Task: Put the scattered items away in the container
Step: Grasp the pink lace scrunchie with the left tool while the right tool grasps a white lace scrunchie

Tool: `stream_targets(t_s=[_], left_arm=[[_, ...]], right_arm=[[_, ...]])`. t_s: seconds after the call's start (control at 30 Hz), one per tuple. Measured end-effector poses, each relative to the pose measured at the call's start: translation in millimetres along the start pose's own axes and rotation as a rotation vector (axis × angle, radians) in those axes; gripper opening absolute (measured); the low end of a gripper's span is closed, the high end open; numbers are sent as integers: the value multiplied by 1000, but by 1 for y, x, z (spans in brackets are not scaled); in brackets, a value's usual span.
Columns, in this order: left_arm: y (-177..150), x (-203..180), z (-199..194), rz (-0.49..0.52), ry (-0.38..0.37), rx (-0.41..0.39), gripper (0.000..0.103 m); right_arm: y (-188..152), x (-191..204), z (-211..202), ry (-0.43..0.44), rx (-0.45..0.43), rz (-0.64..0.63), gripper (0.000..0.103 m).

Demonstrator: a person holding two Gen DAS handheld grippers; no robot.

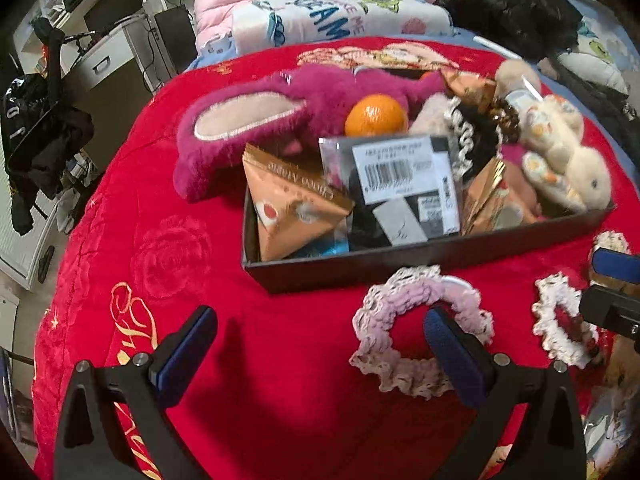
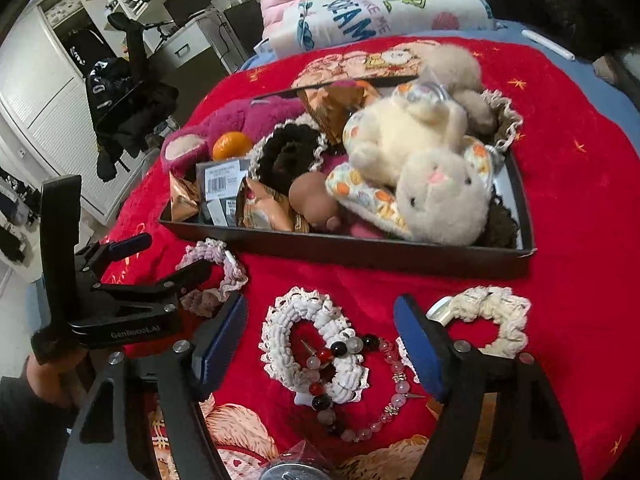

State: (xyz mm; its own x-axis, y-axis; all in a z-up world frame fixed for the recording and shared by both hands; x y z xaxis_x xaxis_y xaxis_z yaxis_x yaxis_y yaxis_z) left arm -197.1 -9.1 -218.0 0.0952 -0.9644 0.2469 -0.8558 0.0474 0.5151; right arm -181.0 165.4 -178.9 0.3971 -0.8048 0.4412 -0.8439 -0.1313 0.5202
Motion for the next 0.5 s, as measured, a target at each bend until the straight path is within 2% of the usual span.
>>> stream_targets(t_s=[0.2, 0.37, 0.5], left_arm=[[-3, -2, 12, -38, -17, 47, 103], [-2, -5, 16, -40, -15, 37, 103], [0, -7, 18, -49, -10, 33, 103]], right_arm=[[-5, -5, 11, -25, 32, 2, 72], [-8, -9, 15, -84, 63, -27, 62], [-10, -13, 18, -127, 94, -56, 60]])
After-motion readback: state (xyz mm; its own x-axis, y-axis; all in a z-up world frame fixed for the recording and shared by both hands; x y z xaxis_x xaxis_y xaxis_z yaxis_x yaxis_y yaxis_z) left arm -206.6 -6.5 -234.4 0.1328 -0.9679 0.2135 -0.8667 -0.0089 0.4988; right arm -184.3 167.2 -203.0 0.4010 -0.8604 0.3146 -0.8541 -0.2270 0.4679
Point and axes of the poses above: each gripper's, at about its wrist camera, not at the fingertips, and z roughly the way its jaws point, x to its left, y to its top, the point moved 7 cm from there along z, roughly the way its jaws point, and after that the axes turned 9 degrees about y, right-handed, at the moved point
